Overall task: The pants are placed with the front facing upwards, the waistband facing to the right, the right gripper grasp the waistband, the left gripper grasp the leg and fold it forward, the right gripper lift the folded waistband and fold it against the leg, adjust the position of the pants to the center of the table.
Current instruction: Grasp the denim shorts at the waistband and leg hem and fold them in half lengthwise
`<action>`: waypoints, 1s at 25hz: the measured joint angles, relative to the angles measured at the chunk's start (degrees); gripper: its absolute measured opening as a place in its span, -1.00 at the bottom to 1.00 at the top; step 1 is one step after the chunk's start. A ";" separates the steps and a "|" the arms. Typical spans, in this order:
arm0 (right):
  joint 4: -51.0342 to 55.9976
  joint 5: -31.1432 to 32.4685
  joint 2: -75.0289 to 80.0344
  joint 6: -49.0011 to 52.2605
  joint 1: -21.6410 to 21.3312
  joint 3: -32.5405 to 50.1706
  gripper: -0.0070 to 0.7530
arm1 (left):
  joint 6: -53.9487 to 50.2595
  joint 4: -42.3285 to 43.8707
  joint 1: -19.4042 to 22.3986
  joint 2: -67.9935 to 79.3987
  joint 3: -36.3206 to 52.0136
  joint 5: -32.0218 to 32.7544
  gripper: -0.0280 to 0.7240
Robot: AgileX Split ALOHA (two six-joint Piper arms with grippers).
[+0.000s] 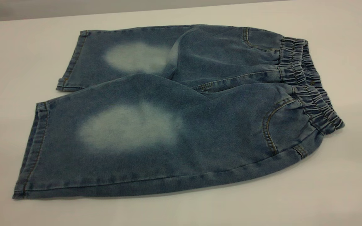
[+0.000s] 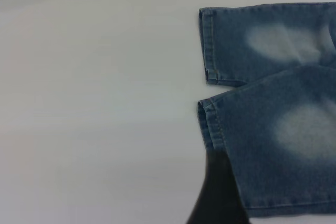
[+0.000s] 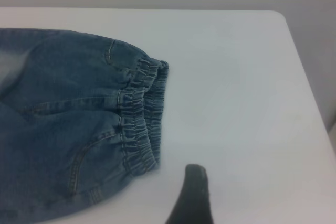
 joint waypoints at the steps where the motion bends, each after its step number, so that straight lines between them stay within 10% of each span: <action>1: 0.00 0.00 0.00 0.00 0.00 0.00 0.48 | 0.00 0.00 0.00 0.00 0.00 0.00 0.34; 25: 0.68 0.00 0.00 -0.05 0.05 0.00 0.48 | -0.05 -0.21 0.00 0.03 -0.07 -0.06 0.34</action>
